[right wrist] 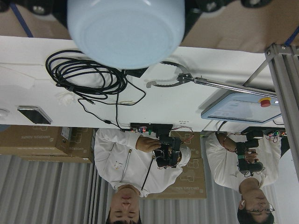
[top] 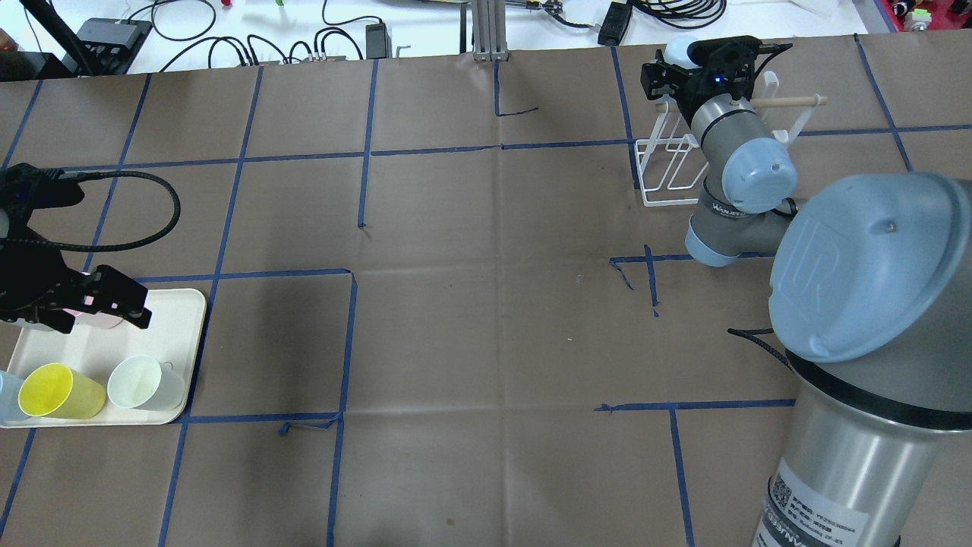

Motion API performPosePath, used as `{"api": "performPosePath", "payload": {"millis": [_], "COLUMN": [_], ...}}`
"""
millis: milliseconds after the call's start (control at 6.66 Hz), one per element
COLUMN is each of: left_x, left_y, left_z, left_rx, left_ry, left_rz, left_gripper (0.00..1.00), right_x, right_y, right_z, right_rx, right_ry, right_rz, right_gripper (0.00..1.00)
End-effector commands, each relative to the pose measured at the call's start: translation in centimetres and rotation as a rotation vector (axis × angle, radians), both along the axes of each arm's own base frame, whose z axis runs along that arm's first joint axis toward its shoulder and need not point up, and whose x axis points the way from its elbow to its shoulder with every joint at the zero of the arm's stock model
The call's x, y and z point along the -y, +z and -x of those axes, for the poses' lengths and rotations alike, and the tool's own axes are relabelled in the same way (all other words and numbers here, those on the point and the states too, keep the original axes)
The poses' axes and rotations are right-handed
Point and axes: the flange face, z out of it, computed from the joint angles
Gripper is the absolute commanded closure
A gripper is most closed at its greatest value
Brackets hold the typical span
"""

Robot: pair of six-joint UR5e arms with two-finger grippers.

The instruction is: Transfer IKEA cup to right arm and place on rack

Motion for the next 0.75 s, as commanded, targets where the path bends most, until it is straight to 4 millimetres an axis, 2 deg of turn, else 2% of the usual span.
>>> {"api": "performPosePath", "payload": {"millis": [0,451,601], "left_x": [-1.4,-1.7,-1.9], "left_y": [-1.5,-6.6,-8.6], "left_z": [-4.4,-3.6,-3.4], "left_rx": [-0.012,-0.028,-0.023], "left_ry": [-0.022,-0.004,-0.002], "left_rz": [-0.036,-0.023,-0.011], "left_gripper": [0.01,0.01,0.01], "right_x": [-0.1,0.0,-0.4], "right_y": [0.8,2.0,4.2], "right_z": [0.0,0.2,-0.1], "right_rx": [0.002,0.005,0.005], "right_ry": [0.001,-0.005,0.002], "right_rz": [0.008,0.027,0.058], "right_gripper": [0.01,0.01,0.01]}}
